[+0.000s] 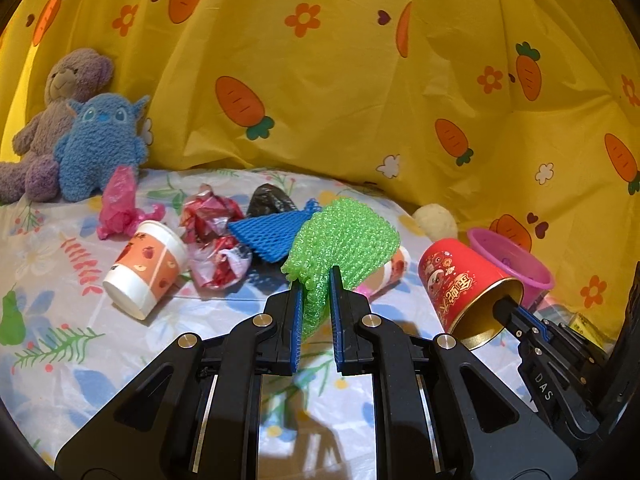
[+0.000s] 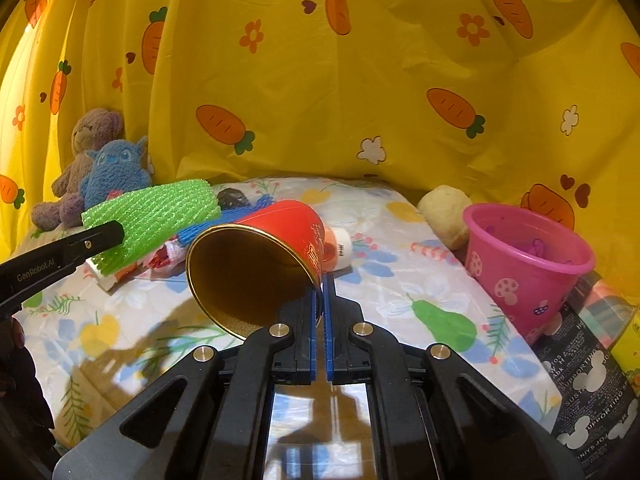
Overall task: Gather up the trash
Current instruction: 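Carry the green mesh sleeve and red cup over the pink bucket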
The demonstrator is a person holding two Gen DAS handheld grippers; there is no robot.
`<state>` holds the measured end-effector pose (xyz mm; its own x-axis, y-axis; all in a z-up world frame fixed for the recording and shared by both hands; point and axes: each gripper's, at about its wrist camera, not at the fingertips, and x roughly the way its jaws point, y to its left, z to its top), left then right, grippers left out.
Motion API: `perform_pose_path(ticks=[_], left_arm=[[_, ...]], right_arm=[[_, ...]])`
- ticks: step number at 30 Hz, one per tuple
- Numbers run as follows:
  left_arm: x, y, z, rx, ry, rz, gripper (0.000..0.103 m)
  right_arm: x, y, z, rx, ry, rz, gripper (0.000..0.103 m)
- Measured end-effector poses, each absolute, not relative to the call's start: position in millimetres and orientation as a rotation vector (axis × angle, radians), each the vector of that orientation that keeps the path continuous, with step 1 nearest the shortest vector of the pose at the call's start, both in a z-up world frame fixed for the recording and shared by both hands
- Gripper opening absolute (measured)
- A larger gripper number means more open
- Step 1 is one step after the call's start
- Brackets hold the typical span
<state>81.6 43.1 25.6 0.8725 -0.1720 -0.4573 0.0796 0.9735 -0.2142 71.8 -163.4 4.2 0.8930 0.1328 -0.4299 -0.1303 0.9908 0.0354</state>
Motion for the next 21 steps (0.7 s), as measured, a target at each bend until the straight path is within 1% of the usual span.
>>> perform_pose_path(ticks=[11,16,21], left_arm=[[126,-75,63,-0.112,0.46,-0.368,0.011],[154,-135,69,-0.072,0.458,-0.45,0.011],[184,-177,64,-0.059,0.474,-0.505,0.011]], right_arm=[[89,-268,26,0.085,0.382,-0.107,0.004],[109,-311,29,0.121,0.374,-0.218,0.004],[123,-347,29,0.157,0.377,-0.288,0.004]])
